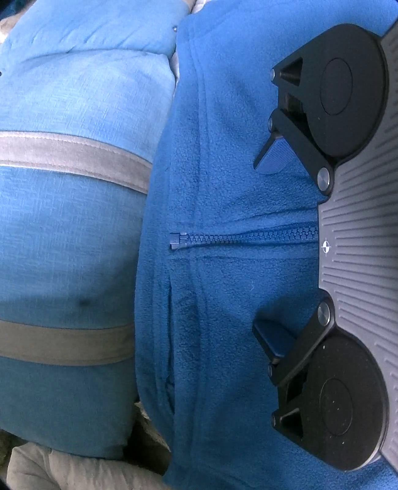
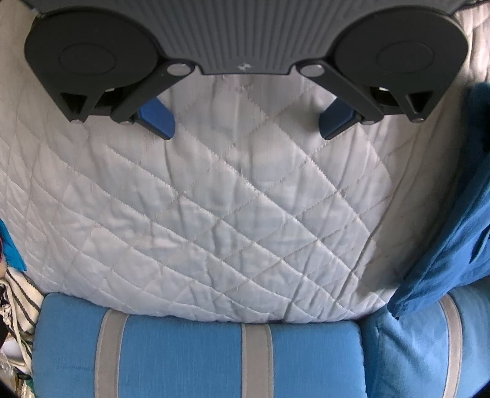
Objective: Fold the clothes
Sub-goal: 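Press the open left tool onto the folded hoodie, smoothing it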
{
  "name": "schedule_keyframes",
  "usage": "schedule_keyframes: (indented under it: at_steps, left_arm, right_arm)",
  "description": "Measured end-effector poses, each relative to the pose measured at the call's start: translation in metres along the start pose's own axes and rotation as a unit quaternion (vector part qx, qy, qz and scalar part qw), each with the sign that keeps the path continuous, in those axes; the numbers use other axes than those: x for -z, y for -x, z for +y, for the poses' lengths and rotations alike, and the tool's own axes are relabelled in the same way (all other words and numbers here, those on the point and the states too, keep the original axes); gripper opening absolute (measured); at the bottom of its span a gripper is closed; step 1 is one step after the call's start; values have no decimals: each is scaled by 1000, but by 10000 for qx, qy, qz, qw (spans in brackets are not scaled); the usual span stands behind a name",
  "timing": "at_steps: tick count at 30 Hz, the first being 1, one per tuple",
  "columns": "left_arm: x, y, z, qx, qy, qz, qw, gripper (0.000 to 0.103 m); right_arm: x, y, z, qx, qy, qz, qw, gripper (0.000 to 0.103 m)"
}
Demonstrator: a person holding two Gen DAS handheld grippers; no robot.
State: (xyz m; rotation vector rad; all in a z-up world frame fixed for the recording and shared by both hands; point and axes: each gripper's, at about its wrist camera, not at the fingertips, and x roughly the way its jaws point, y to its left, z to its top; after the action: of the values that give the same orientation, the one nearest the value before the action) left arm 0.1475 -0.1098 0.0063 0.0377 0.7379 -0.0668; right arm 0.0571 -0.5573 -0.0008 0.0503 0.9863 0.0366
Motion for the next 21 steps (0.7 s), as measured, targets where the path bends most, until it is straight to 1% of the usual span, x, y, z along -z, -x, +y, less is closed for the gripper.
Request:
schedule_keyframes:
  at_steps: [4, 6, 7, 10, 15, 21]
  left_arm:
    - [1, -1, 1, 3, -3, -26, 10000, 103]
    - [1, -1, 1, 1, -6, -35, 10000, 103]
    - [1, -1, 0, 0, -8, -40, 10000, 103]
    - [0, -1, -1, -13, -23, -54, 10000, 103]
    - [-1, 0, -3, -33, -49, -72, 10000, 103]
    - [0, 6, -7, -75, -68, -138, 9999, 103]
  right_arm:
    - [9, 10, -9, -212, -194, 35, 9996, 102]
    - [14, 13, -11, -186, 38, 24, 9998, 102]
    - [18, 15, -11, -54, 157, -19, 9999, 102]
    - [31, 23, -17, 177, 106, -221, 9995, 102]
    - [48, 32, -21, 386, -11, -487, 9981, 102]
    - [61, 29, -12, 671, -220, -925, 9932, 103]
